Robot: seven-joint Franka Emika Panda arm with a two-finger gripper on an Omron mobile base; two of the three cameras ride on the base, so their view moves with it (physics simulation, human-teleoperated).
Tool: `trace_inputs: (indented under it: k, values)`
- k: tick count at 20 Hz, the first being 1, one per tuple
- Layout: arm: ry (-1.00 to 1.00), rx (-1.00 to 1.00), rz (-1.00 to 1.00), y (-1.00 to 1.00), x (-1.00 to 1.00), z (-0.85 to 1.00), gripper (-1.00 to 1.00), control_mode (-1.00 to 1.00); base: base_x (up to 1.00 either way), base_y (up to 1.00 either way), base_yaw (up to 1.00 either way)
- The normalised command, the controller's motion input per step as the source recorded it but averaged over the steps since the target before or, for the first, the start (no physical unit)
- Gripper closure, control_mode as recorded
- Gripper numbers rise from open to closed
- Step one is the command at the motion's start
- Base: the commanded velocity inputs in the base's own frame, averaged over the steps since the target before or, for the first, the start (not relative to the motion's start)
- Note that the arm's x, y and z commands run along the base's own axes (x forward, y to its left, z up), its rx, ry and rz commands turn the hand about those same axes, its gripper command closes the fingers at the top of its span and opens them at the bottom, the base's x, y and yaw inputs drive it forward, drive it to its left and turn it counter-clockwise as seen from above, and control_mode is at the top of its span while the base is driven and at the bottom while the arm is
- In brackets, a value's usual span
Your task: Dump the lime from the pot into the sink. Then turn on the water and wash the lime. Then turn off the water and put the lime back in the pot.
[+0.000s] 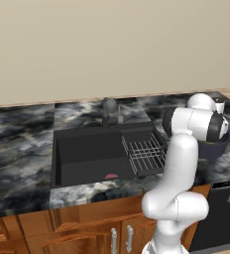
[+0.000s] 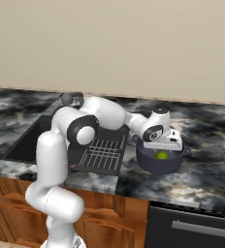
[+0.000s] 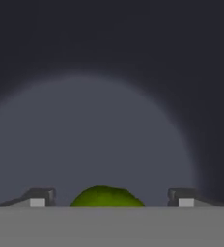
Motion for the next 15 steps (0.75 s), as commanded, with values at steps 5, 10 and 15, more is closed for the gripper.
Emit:
trace_inputs:
  k: [5, 10, 15]
  values:
    - [0.00, 0.00, 0.00, 0.00, 0.00, 0.06, -1.00, -1.00, 0.00, 0.00, 0.00]
    - [0.00, 0.00, 0.00, 0.00, -0.01, 0.35, -1.00, -1.00, 0.00, 0.00, 0.00]
    - [-0.04, 0.00, 0.00, 0.08, -0.09, 0.54, -1.00, -1.00, 0.00, 0.00, 0.00]
